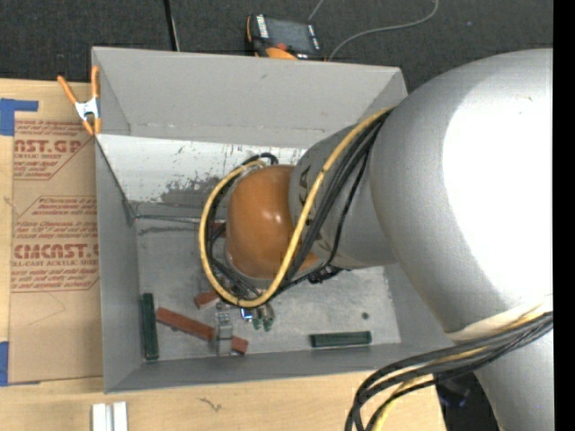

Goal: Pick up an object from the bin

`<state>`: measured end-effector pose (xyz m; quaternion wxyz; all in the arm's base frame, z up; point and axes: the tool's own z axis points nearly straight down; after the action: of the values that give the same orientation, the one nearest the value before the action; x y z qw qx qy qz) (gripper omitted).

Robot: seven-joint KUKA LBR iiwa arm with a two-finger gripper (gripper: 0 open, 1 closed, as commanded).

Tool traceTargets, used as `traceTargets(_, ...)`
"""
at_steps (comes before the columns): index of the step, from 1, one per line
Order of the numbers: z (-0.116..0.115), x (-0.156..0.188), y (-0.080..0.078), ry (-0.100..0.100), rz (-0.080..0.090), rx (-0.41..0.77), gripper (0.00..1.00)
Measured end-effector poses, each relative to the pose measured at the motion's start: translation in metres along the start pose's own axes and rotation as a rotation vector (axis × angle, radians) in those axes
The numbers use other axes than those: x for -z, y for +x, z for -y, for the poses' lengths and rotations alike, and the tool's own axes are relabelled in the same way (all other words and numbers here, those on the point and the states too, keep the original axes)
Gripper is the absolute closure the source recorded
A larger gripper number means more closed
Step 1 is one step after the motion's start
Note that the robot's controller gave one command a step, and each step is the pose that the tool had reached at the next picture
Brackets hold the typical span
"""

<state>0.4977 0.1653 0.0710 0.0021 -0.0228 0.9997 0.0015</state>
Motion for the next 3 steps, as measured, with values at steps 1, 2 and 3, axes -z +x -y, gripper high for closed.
traceTargets(1,-0.001,0.002,0.001,0.000,-0.009,0.001,1.00)
traceTargets(2,0.000,0.000,0.000,0.000,-0.001,0.000,0.00)
traceTargets(3,-0.022,0.000,0.014,0.002,0.006,0.156,0.00)
